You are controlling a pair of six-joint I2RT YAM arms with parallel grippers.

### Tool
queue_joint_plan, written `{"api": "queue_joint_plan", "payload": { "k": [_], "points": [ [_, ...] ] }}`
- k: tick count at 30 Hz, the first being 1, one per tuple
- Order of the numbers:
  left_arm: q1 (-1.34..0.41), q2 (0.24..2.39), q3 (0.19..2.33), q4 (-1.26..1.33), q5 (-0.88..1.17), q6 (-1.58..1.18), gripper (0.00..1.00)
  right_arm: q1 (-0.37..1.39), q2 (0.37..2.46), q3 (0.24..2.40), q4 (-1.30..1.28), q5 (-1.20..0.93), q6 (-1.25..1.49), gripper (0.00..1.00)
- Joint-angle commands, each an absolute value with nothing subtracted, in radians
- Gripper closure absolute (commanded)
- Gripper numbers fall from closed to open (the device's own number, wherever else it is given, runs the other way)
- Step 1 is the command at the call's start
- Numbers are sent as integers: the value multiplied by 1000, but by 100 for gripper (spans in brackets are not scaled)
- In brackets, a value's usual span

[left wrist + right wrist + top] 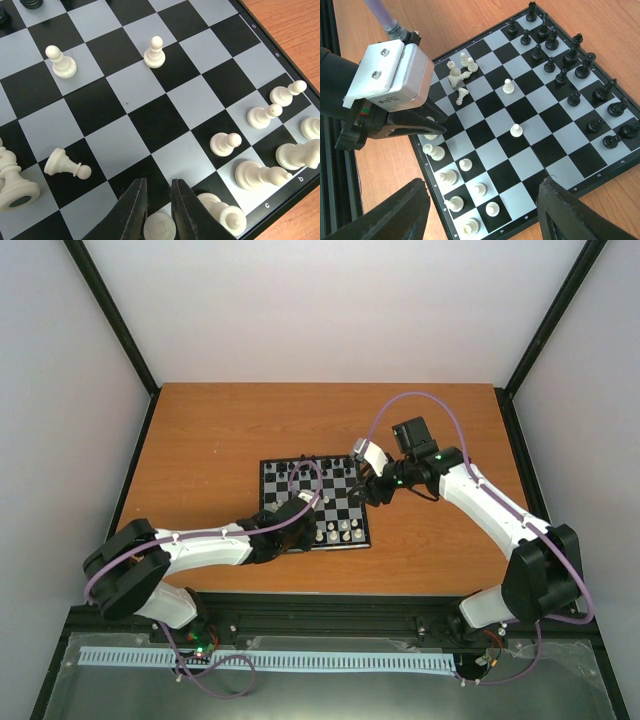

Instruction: Set up the chess pieces on the board

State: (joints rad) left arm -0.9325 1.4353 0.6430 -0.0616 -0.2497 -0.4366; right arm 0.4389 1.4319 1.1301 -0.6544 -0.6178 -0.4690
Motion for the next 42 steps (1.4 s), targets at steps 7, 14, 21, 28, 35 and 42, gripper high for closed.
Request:
{"api": "queue_joint_plan", "payload": {
  "k": [7, 14, 21, 28, 35, 42],
  "points": [
    [-945, 1433, 644, -53, -239, -446, 75, 431, 1450, 1130, -651, -628, -486, 40],
    [-945, 1412, 635, -73, -230, -449, 77, 431, 1450, 1132, -654, -629, -489, 40],
    [-945, 1379, 624, -102, -217, -464, 83, 431, 1452, 1133, -657, -634, -492, 40],
    [-945, 1377, 624, -110, -171, -469, 85, 431, 1453, 1135, -660, -637, -493, 40],
    [-945, 1393, 627, -111, -167, -470, 86, 431, 1452, 1135, -661, -637, -495, 40],
    [-944, 1409, 636, -124, -175, -474, 78, 430, 1453, 1134, -661, -637, -495, 40]
  ]
}}
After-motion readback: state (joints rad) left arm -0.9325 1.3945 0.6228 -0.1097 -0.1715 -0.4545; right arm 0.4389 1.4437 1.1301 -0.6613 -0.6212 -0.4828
